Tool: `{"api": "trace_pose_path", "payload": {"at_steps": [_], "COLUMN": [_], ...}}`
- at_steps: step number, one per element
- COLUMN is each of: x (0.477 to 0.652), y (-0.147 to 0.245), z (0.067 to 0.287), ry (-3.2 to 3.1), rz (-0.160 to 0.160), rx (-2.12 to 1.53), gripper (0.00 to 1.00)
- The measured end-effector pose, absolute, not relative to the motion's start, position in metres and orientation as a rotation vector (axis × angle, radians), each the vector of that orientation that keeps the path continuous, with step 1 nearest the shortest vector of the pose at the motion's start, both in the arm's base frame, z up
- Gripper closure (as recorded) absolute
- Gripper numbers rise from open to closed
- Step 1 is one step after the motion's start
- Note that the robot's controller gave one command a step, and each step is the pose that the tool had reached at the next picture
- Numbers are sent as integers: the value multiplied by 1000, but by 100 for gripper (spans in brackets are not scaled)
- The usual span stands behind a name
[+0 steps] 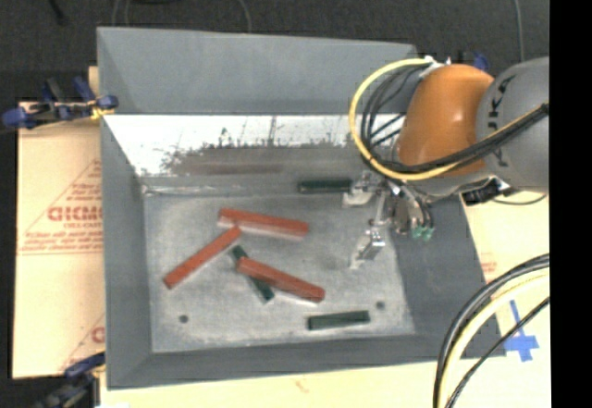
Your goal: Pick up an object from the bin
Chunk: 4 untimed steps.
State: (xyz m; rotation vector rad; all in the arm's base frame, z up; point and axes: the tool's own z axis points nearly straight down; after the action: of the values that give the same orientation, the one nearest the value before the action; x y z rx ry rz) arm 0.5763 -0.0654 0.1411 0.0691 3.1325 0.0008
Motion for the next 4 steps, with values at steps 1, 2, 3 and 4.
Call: {"api": "trace_pose_path", "payload": {"at_steps": [1,2,3,4], "x": [554,554,554,611], "y": [-23,-24,-23,-24], "z": [83,80,80,80], "ry": [3145,3138,3138,3150], "rz": [-2,-5,-4,5], "rx": [-37,-39,-40,159], "gripper": [100,0,0,100]}}
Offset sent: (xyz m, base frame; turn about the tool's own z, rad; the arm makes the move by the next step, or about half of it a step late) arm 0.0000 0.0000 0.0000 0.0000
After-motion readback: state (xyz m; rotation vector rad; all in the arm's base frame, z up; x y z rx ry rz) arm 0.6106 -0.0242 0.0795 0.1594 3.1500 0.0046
